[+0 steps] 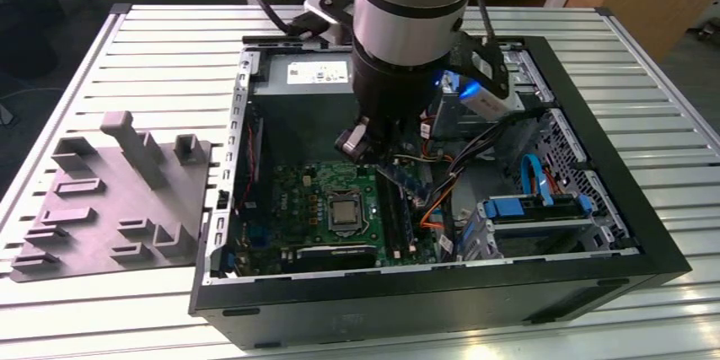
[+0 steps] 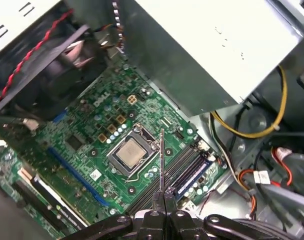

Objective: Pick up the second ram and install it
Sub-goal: 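Insert the second ram into the second slot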

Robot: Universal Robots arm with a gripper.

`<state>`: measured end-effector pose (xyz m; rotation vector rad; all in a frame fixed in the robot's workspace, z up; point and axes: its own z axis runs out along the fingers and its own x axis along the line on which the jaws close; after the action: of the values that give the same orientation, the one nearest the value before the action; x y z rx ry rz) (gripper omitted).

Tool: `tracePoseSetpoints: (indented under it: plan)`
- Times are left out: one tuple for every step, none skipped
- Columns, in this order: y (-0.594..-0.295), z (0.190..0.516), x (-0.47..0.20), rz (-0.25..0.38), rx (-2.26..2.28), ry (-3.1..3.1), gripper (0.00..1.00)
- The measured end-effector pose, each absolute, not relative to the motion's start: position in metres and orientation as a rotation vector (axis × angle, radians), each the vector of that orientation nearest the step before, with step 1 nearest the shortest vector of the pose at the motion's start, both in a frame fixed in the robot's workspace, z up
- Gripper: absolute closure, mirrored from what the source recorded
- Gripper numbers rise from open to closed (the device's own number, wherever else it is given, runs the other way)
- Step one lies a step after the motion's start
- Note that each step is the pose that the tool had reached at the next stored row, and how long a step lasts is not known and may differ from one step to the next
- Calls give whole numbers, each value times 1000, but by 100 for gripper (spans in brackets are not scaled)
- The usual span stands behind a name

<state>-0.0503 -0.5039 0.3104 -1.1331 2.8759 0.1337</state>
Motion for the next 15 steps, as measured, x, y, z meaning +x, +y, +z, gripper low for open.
tracePoseSetpoints:
  plan:
    - [-504, 310, -50, 133, -1107, 2885, 89]
    - [-504, 310, -50, 132, -1081, 2894, 89]
    - [-504, 310, -50, 131, -1054, 2903, 89]
    - [-504, 310, -50, 131, -1028, 2912, 89]
    - [-504, 310, -50, 130, -999, 2921, 89]
    - [-504, 310, -50, 129, -973, 2929, 89]
    - [-504, 309, -50, 129, -947, 2937, 89]
    - [-504, 309, -50, 128, -920, 2945, 89]
    - [-504, 309, -50, 127, -893, 2952, 89]
    - [-504, 309, -50, 126, -867, 2959, 89]
    - [-504, 308, -50, 125, -839, 2967, 89]
    - [-504, 308, -50, 124, -810, 2974, 89]
    - [-504, 308, -50, 124, -784, 2980, 89]
    - [-504, 308, -50, 123, -756, 2987, 89]
    - [-504, 308, -50, 122, -730, 2993, 89]
